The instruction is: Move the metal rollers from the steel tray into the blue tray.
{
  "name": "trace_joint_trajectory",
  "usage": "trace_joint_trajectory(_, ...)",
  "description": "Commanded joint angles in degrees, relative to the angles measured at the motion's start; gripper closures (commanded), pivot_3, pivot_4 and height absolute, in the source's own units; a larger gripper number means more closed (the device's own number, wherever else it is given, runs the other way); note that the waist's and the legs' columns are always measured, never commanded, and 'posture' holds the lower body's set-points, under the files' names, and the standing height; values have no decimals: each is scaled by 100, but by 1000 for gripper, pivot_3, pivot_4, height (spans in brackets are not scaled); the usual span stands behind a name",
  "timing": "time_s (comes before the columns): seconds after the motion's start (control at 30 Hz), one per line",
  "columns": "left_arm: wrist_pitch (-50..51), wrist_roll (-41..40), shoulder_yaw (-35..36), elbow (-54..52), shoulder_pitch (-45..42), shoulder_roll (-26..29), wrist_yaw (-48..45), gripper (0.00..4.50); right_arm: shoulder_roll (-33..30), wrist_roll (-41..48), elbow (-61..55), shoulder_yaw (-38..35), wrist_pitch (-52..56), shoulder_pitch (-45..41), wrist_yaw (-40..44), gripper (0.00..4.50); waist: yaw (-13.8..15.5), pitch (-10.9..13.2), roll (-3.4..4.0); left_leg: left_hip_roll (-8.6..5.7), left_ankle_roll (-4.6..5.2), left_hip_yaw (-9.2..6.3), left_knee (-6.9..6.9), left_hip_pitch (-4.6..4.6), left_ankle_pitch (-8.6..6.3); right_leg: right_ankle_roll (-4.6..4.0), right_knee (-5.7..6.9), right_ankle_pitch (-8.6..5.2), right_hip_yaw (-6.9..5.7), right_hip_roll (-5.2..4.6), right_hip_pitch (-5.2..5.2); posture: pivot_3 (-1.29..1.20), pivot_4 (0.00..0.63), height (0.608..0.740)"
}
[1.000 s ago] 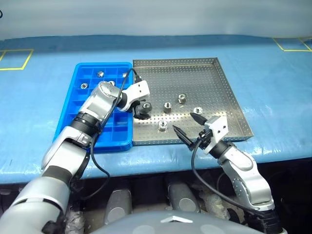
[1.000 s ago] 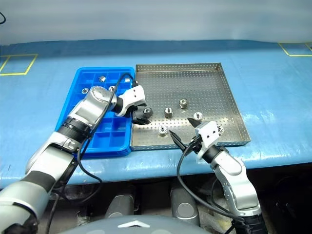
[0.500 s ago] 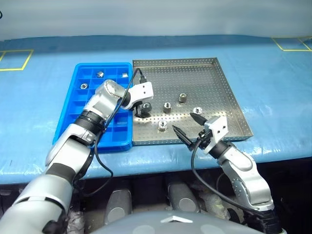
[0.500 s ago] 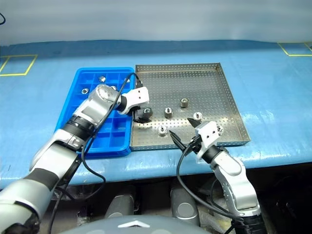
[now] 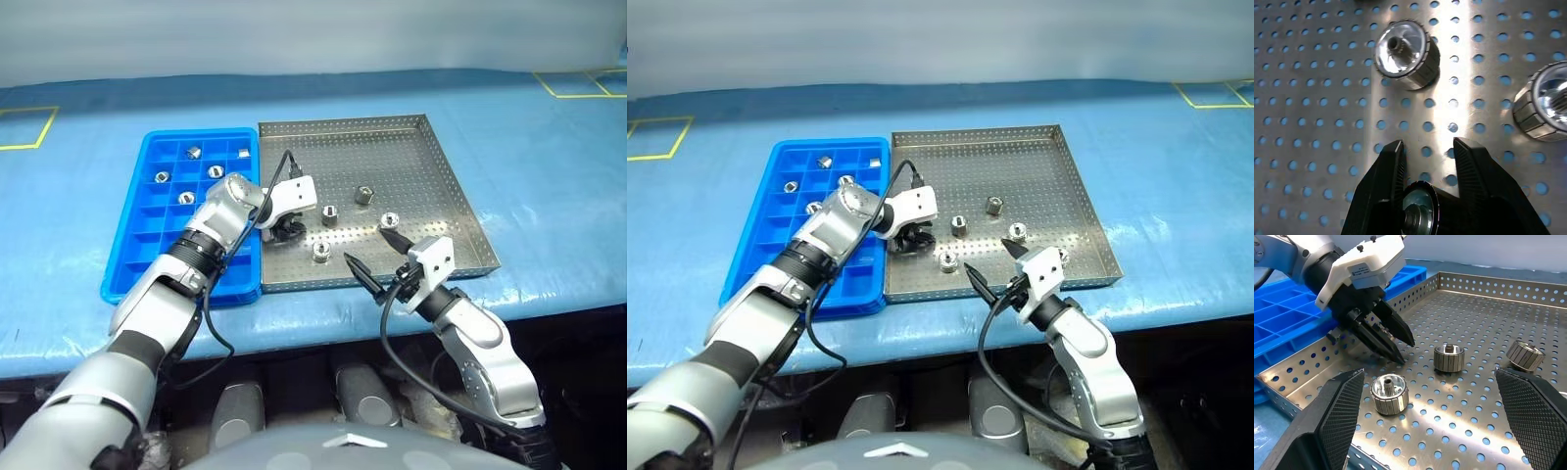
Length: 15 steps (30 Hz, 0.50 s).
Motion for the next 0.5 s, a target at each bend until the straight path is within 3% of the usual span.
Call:
trace_joint_trajectory(0.03, 155, -87, 299, -238, 10, 116, 144, 2814, -5, 30, -189, -47, -114, -93, 3, 0, -39, 0, 0, 0, 0, 1, 0, 0, 0, 0, 0, 0, 1, 0, -1, -197, 150, 740)
trace_joint_trajectory(0.3, 825, -505, 739, -1141, 36, 213, -16, 220, -33, 18, -83, -14, -105, -212, 59, 0, -52, 2, 0, -2, 4, -4, -8, -25, -3, 30, -2, 18, 0, 0, -26, -175, 150, 740)
trace_joint_trajectory(0.33, 917, -539, 746, -1274, 47, 253, -86, 26, -36, 17, -77, -13, -104, -218, 63, 0, -43, 2, 1, -3, 6, -4, -8, -25, -4, 30, -3, 18, 1, 0, -26, -172, 150, 740)
trace_joint_trajectory(0.5, 1048, -369, 591, -1327, -5, 487, -26, 26, -44, 5, -51, 5, -102, -242, 76, 0, -14, 2, 0, -3, 7, -2, -8, -22, -5, 31, -6, 18, 2, -1, -24, -168, 150, 740)
